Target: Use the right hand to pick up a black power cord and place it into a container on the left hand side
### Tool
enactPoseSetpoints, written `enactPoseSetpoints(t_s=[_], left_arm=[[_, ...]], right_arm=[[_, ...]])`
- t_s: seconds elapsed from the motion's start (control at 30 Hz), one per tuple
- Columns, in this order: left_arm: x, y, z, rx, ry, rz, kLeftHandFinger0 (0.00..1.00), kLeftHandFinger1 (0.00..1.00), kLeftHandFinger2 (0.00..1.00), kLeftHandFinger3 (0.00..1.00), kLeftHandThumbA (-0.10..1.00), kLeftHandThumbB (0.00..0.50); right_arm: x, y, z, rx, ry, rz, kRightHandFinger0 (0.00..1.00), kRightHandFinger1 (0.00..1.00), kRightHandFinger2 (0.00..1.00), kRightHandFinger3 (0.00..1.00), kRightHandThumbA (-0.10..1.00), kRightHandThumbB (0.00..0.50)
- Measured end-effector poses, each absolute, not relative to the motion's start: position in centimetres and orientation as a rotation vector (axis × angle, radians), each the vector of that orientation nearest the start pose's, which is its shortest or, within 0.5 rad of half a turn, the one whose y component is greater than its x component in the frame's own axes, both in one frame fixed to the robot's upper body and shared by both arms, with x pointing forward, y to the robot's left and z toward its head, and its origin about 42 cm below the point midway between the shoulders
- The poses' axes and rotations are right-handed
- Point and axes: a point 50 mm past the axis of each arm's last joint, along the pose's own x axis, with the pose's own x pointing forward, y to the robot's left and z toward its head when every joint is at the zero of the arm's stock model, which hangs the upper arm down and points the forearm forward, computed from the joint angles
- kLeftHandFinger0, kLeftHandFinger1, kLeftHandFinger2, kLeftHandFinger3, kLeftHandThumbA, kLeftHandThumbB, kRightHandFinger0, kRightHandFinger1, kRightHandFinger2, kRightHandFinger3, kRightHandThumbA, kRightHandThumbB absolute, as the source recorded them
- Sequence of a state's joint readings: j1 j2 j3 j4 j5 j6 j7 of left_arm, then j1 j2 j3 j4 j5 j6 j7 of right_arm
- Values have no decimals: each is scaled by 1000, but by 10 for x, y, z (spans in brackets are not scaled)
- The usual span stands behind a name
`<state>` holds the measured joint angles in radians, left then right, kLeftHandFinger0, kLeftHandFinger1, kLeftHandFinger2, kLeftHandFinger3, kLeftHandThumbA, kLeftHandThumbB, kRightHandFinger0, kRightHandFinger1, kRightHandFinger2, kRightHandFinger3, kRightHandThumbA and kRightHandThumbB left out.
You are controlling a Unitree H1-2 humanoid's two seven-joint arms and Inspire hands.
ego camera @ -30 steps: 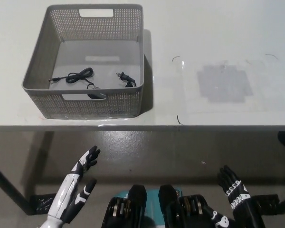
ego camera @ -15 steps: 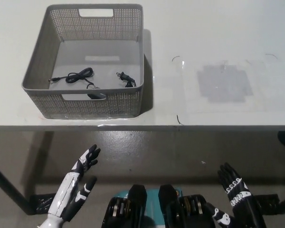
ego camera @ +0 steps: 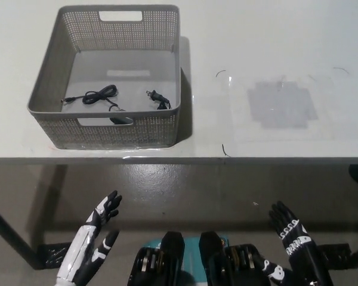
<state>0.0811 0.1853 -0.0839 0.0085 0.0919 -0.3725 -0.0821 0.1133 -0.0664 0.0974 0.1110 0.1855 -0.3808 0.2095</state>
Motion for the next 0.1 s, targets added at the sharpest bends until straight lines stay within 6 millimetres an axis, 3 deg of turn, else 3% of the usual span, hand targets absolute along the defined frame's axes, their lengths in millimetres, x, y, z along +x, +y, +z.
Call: enactPoseSetpoints(t_s=[0.1], left_arm=[[249,245,95,268,-259,-202,1000,1000,1000,1000,911,283]], right_arm=[[237,-207,62,108,-163,248,1000,1000,1000,1000,1000,215]])
